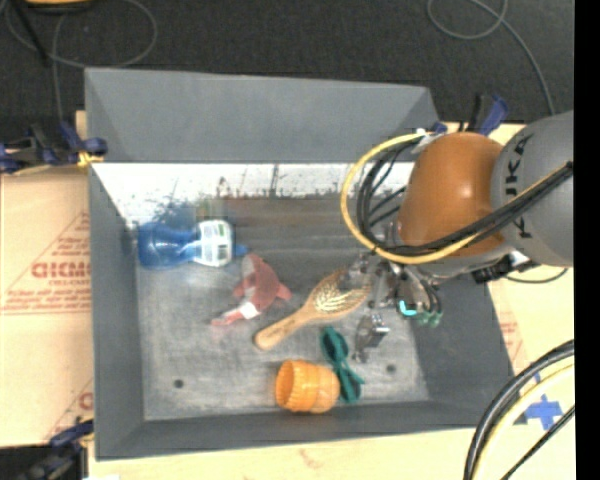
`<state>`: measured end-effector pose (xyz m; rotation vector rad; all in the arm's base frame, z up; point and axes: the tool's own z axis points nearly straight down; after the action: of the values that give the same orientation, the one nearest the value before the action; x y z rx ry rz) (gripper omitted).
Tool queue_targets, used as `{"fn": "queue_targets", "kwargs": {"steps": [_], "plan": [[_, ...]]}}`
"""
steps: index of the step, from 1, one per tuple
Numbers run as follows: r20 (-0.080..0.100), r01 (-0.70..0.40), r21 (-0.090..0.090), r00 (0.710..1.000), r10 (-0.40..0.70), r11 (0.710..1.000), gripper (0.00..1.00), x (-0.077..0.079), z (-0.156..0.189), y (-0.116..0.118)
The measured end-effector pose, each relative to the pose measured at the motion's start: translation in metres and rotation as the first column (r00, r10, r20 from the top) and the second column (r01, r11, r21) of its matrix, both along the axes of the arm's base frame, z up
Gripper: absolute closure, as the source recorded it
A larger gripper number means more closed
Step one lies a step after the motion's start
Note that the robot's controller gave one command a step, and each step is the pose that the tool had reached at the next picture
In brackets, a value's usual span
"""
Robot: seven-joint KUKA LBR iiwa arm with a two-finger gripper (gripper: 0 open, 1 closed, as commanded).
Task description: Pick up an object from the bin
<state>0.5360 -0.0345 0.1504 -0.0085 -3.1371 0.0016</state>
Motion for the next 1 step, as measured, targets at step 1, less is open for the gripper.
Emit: {"fn": "queue_targets", "kwargs": {"steps": [1], "plan": [[0.007,-0.001,-0.001,1.0,0.001,1.0,0.0,0.0019,0.0038,-0.0002]]}}
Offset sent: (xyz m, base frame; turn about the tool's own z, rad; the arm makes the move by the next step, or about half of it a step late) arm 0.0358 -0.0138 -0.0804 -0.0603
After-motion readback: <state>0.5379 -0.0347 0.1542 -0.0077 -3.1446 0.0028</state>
